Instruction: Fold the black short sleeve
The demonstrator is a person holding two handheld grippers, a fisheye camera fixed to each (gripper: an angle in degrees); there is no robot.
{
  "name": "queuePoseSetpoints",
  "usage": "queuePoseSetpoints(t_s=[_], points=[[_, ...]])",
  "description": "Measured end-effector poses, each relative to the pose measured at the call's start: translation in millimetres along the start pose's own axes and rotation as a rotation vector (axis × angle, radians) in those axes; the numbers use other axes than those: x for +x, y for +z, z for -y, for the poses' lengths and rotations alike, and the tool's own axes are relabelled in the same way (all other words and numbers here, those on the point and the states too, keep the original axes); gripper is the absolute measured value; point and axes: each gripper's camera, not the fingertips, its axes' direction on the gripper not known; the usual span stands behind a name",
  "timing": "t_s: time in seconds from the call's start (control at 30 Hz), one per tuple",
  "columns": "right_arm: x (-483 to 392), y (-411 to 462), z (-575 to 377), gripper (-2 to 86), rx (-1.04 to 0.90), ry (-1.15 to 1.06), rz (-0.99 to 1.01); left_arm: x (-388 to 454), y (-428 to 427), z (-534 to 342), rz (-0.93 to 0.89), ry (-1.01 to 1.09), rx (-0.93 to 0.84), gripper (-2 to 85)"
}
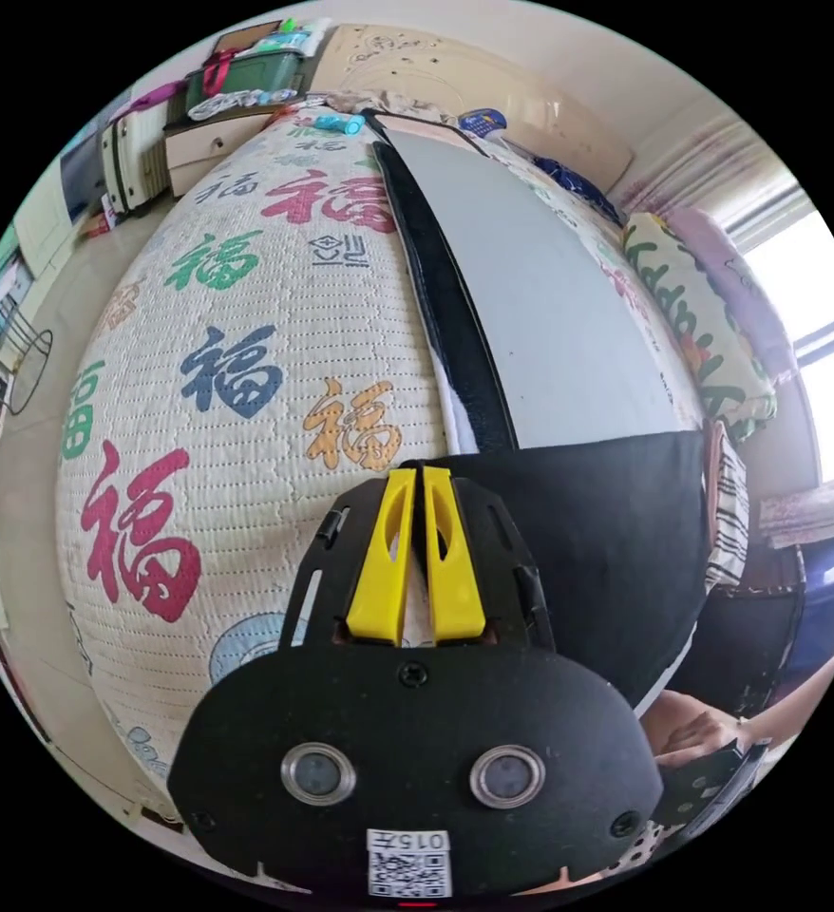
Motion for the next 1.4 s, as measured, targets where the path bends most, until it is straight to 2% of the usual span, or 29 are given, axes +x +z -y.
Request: queuePoseSetpoints(t_s=[0.13, 0.3, 0.43, 0.5, 0.63, 0.7, 0.8, 0.87, 0.9, 1.03, 1.17, 1.27, 1.4], points=[[-18.4, -7.9, 1.0, 5.1, 0.04, 0.063, -0.02, 39.7, -19.6, 5.7, 0.079, 0.046, -0.003, 0.3], [-38.1, -50.3, -32.8, 7.4, 0.131, 0.064, 0.067, 73.1, -81.4, -14.2, 0.116, -0.046, 0.11, 0.5], [-28.4, -138.8, -109.0, 4.2, 0.449, 0.174, 0.033, 140.0, -170.0, -42.1, 0.204, -0.053, 0.331, 2.0], [-12.3, -181.6, -147.9, 2.7, 0.574, 0.235, -0.027, 189.8, -209.3, -46.9, 0.282, 0.026, 0.452, 3.1], [30.9, -263.8, -236.3, 0.0, 0.775, 0.401, -0.268, 320.9, -258.0, -50.1, 0.432, 0.318, 0.831, 2.0], [45.2, -281.1, -268.6, -0.5, 0.812, 0.457, -0.374, 360.4, -249.7, -27.7, 0.375, 0.347, 0.873, 2.0], [79.7, -291.2, -315.3, -0.6, 0.77, 0.633, -0.33, 420.7, -211.3, 40.8, 0.13, 0.309, 0.743, 3.4], [103.8, -293.7, -355.8, 0.2, 0.692, 0.797, -0.166, 486.8, -162.7, 97.0, -0.04, 0.375, 0.607, 5.5], [106.9, -293.9, -367.0, 0.5, 0.683, 0.825, -0.125, 503.9, -147.8, 110.6, -0.072, 0.384, 0.566, 5.9], [105.3, -283.8, -447.7, 5.2, 0.658, 1.004, 0.087, 626.1, -28.4, 190.1, -0.226, 0.485, 0.187, 7.6], [82.0, -244.6, -506.4, 7.1, 0.51, 1.197, 0.282, 736.7, 75.6, 231.4, -0.156, 0.64, -0.082, 8.1], [60.9, -224.0, -516.0, 9.2, 0.416, 1.211, 0.405, 789.0, 131.0, 252.8, -0.112, 0.695, -0.183, 9.7], [48.9, -225.0, -512.5, 9.9, 0.404, 1.231, 0.489, 831.6, 185.7, 272.1, 0.002, 0.748, -0.303, 11.1]])
